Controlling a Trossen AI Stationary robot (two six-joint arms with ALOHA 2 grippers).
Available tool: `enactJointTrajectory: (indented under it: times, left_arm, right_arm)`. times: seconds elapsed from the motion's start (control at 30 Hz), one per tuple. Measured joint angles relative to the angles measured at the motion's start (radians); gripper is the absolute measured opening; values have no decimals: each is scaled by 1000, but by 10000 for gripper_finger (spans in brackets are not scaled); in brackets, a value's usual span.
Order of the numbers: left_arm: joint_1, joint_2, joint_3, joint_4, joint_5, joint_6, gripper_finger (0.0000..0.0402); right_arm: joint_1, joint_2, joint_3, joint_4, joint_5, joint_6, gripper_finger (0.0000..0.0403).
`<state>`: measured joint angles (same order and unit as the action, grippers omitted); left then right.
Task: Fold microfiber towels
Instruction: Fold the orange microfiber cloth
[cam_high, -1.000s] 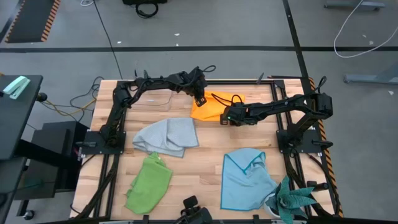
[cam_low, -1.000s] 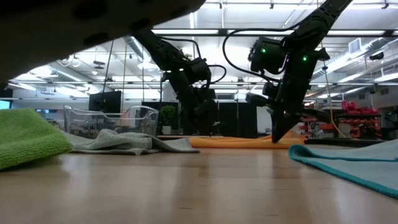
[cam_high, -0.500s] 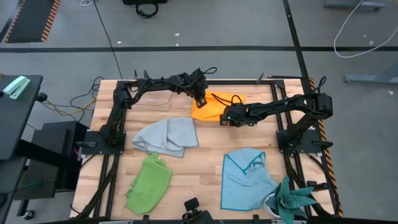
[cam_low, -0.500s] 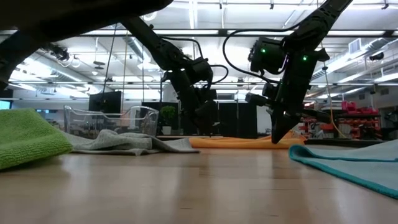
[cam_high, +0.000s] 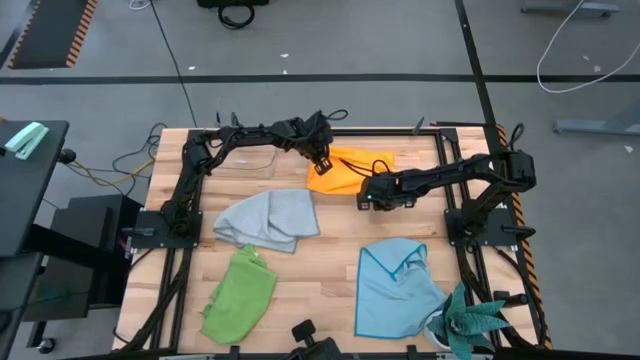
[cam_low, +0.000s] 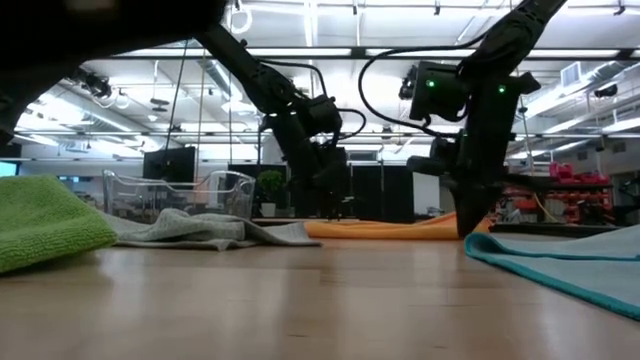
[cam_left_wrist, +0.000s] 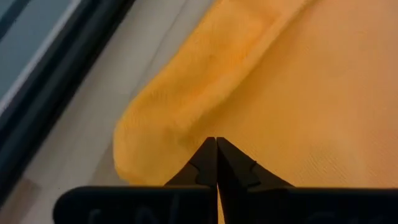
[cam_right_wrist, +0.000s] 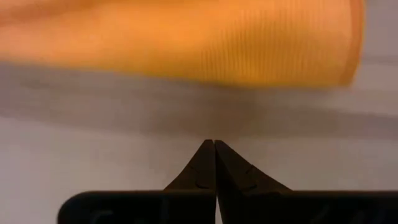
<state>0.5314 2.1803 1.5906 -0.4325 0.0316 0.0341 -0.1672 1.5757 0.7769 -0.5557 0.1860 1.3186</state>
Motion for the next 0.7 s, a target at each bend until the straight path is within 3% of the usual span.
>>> enactJointTrajectory:
  times: [0.13, 0.23, 0.37, 0.7]
  left_arm:
    - [11, 0, 0, -67, 2, -36, 5]
    - [22, 0, -1, -99, 4, -63, 6]
    - [22, -2, 4, -101, 24, -76, 18]
    - [-2, -6, 167, -167, 27, -74, 14]
  right_arm:
    - [37, -6, 0, -2, -3, 0, 1]
    - [43, -17, 8, 12, 52, 4, 0]
    - [-8, -19, 21, 14, 111, -2, 0]
    - [-129, -18, 21, 39, 105, -67, 0]
